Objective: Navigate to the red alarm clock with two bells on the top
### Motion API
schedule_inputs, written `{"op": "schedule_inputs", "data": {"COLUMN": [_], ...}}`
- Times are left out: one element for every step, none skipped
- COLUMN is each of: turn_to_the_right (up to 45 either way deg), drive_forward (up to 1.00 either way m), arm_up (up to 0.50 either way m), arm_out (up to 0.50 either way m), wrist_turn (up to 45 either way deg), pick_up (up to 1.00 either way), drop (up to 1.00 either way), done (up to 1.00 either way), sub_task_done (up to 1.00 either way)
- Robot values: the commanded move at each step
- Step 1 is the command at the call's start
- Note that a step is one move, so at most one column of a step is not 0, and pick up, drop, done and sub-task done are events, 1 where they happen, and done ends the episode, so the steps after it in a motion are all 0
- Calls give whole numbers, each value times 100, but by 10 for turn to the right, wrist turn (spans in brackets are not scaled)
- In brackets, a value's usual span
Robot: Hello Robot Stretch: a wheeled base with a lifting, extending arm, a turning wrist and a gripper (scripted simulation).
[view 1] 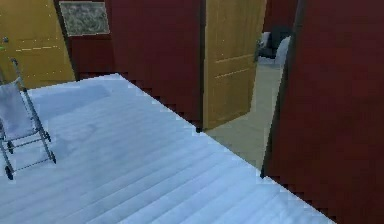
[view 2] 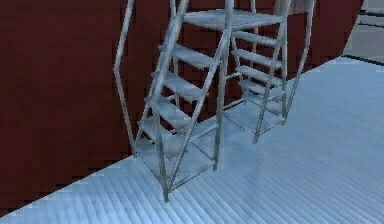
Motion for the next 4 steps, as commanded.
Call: {"op": "schedule_inputs", "data": {"turn_to_the_right": [0, 120, 30, 0], "drive_forward": [100, 0, 0, 15], "arm_up": [0, 0, 0, 0], "arm_out": [0, 0, 0, 0], "wrist_turn": [0, 0, 0, 0], "pick_up": [0, 0, 0, 0], "drop": [0, 0, 0, 0], "done": [0, 0, 0, 0], "sub_task_done": [0, 0, 0, 0]}}
